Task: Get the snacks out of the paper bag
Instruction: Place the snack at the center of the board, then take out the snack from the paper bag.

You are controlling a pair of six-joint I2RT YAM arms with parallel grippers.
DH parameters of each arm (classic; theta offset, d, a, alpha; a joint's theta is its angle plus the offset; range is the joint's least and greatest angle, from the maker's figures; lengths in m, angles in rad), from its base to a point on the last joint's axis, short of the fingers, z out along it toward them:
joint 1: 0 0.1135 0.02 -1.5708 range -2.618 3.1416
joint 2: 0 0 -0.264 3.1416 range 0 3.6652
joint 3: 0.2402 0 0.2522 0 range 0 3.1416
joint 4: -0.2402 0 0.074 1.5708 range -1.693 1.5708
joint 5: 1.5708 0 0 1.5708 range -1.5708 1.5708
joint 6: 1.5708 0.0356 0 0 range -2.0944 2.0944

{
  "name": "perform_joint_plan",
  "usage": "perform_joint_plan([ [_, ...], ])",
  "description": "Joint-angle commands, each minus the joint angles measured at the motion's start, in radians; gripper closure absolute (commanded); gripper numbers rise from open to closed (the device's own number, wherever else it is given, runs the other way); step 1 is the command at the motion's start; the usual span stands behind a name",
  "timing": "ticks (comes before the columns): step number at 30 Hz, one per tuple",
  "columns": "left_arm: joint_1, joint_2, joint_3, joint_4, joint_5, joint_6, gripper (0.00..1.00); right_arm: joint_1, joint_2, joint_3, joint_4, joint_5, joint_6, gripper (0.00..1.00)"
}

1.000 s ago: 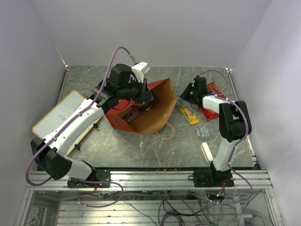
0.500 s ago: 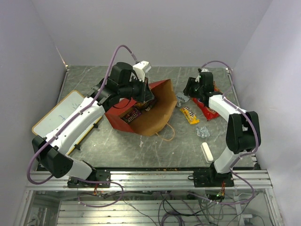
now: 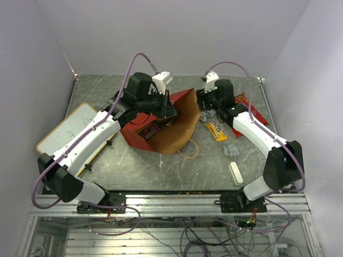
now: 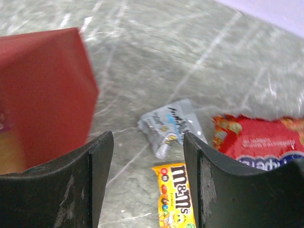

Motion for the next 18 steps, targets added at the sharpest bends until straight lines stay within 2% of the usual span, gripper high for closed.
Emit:
perform_joint_plan([
  [1, -0.001, -0.007, 0.008, 0.017, 0.034, 0.004, 0.93, 0.098, -0.061, -0.033, -0.002, 0.023, -0.213, 0.39],
  [6, -0.001, -0.082, -0.062, 0.073, 0.014, 0.014, 0.93, 0.121, -0.175, -0.096, 0.033, -0.035, -0.299, 0.38],
  [11, -0.002, -0.117, -0.122, 0.131, 0.051, -0.007, 0.93, 0.134, -0.362, -0.271, 0.122, -0.236, -0.596, 0.39],
  [15, -0.002, -0.120, -0.134, 0.176, 0.073, -0.019, 0.93, 0.134, -0.505, -0.408, 0.257, -0.303, -0.743, 0.29],
  [18, -0.004, -0.115, -0.131, 0.189, 0.073, -0.028, 0.93, 0.134, -0.544, -0.388, 0.214, -0.308, -0.792, 0.29],
])
